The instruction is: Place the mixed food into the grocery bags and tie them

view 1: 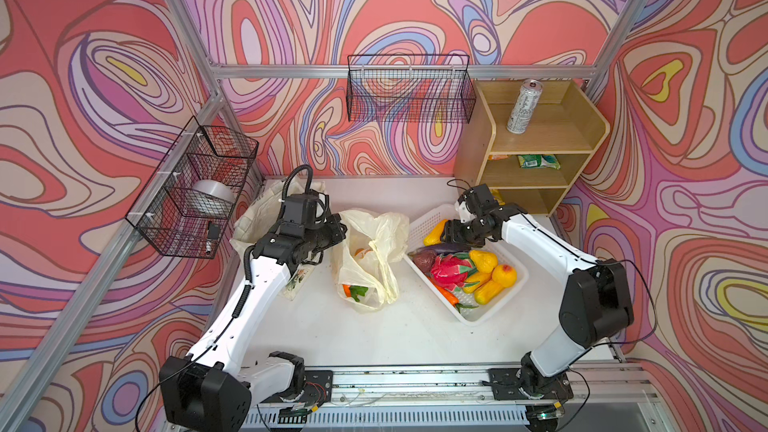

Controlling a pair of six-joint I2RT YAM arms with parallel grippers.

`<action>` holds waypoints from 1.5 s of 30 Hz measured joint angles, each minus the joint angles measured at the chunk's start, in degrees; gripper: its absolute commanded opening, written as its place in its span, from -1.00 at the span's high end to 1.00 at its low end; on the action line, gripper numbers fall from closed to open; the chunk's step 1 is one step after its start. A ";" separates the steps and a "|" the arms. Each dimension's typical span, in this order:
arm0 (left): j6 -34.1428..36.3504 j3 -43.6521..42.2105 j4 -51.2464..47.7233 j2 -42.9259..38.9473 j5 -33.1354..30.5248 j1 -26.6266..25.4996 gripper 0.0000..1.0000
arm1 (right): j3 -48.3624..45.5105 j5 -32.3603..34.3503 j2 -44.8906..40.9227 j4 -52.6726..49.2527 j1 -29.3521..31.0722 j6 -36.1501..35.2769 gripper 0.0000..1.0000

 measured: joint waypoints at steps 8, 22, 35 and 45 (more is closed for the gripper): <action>0.00 -0.02 -0.02 -0.02 -0.02 0.42 1.00 | 4.26 8.02 7.28 -3.02 1.77 -5.51 -0.49; 0.00 -0.02 0.04 0.02 0.70 0.72 1.00 | 2.75 18.01 11.50 -3.34 7.91 -6.88 -0.59; -0.02 -0.02 0.15 0.15 0.87 0.72 1.00 | -0.79 3.89 9.77 8.72 0.00 3.82 -0.60; -0.17 -0.15 0.66 0.24 0.87 0.72 1.00 | -1.79 -1.27 11.37 17.94 -0.17 10.97 -0.51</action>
